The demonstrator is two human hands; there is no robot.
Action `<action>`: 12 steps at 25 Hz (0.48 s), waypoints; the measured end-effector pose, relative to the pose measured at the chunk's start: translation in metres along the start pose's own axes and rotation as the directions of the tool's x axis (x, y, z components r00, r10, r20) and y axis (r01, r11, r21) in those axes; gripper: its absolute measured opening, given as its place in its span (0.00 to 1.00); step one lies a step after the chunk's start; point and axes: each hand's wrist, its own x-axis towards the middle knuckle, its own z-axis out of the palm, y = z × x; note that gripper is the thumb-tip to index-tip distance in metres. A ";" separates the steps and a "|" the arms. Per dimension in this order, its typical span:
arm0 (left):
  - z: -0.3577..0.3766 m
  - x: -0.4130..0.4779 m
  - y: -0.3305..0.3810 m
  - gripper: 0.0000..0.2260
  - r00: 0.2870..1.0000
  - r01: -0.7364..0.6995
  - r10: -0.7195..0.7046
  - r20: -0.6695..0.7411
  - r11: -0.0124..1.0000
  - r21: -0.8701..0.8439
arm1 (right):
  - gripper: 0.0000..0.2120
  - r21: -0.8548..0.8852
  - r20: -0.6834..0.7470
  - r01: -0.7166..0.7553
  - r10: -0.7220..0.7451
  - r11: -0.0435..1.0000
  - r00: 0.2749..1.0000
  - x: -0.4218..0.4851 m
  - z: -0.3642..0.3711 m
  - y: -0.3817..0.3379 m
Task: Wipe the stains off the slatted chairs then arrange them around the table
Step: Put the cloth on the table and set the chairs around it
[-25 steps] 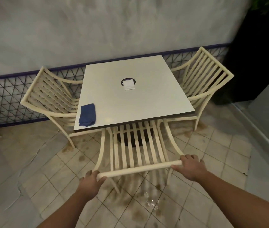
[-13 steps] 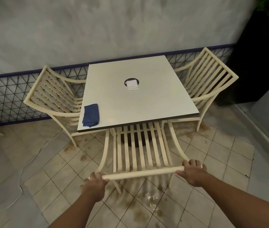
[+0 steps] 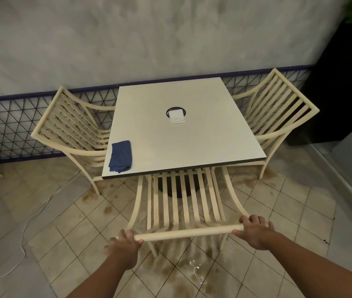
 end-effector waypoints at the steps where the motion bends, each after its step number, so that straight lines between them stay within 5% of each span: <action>1: 0.000 0.000 0.000 0.22 1.000 -0.007 0.007 -0.008 1.000 -0.004 | 0.29 0.004 0.008 0.001 -0.001 1.000 1.000 0.001 -0.001 0.000; 12: -0.015 -0.011 0.005 0.25 0.999 0.041 -0.042 -0.007 0.992 -0.119 | 0.29 -0.055 -0.051 -0.005 0.002 0.998 0.999 -0.004 0.002 -0.005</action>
